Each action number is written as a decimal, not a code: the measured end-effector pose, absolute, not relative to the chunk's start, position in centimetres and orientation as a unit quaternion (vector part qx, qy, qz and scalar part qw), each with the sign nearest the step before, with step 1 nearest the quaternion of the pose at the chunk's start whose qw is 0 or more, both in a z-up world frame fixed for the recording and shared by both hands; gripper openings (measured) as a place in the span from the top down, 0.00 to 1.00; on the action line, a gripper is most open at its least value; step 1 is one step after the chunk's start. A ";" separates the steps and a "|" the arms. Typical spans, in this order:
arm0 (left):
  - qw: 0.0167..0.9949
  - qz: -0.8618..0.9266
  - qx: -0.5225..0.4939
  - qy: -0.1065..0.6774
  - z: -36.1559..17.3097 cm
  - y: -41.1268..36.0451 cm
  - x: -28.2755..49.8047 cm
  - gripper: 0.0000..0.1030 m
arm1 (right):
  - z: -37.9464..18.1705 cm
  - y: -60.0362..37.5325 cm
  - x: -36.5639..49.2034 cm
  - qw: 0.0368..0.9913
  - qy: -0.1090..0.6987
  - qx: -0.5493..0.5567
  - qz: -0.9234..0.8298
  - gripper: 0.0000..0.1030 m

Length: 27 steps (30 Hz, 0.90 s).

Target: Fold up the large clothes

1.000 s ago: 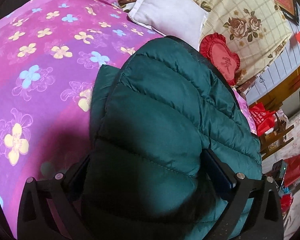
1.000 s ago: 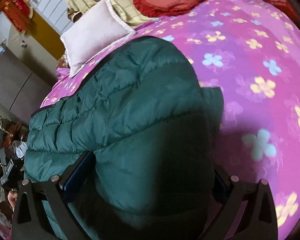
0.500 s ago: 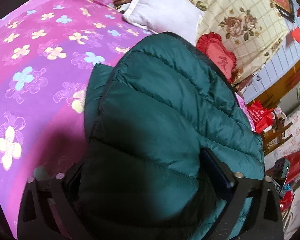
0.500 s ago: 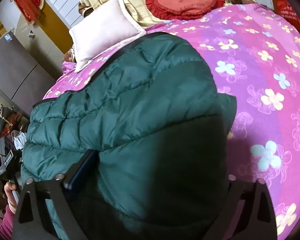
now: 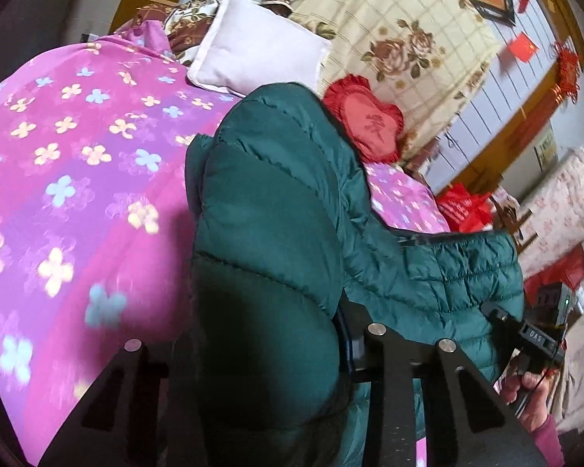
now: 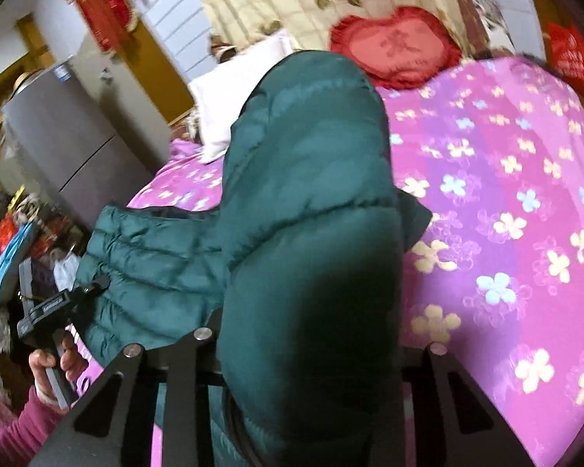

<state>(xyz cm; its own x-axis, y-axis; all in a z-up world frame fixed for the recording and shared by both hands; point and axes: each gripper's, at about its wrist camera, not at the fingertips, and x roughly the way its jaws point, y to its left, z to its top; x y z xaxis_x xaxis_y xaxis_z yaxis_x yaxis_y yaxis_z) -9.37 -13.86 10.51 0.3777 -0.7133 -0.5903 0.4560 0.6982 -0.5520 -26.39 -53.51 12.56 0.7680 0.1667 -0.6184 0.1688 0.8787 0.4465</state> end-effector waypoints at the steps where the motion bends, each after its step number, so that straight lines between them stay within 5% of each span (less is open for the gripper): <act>1: 0.814 -0.363 -0.149 0.429 10.9 -13.5 -10.1 0.98 | 13.5 -52.9 -27.3 0.908 0.339 0.245 0.006 0.66; 8: 0.815 -0.341 -0.116 0.453 10.4 -9.5 -16.4 0.94 | 14.0 -51.3 -34.0 0.898 0.345 0.272 0.030 0.65; 10: 0.823 -0.315 -0.095 0.463 8.9 -9.6 -16.9 0.79 | 12.4 -51.2 -35.6 0.892 0.358 0.275 0.016 0.57; 13: 0.827 -0.280 -0.085 0.480 5.9 -9.7 -16.5 0.56 | 9.0 -51.6 -35.8 0.875 0.393 0.279 -0.052 0.29; 16: 0.837 -0.264 -0.084 0.473 6.5 -9.1 -16.9 0.53 | 6.0 -52.1 -35.5 0.854 0.419 0.290 -0.106 0.17; 27: 0.900 -0.247 -0.029 0.358 13.9 -9.5 -21.6 0.53 | 13.5 -48.6 -40.2 0.893 0.363 0.208 -0.165 0.16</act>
<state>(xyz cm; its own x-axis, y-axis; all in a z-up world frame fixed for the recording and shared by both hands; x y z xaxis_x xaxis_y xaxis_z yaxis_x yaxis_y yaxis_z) -21.62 -9.48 13.92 0.6221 -0.4658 -0.6293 0.4237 0.8762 -0.2297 -40.21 -48.63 13.55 0.6817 -0.1437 -0.7174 0.4455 0.8593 0.2512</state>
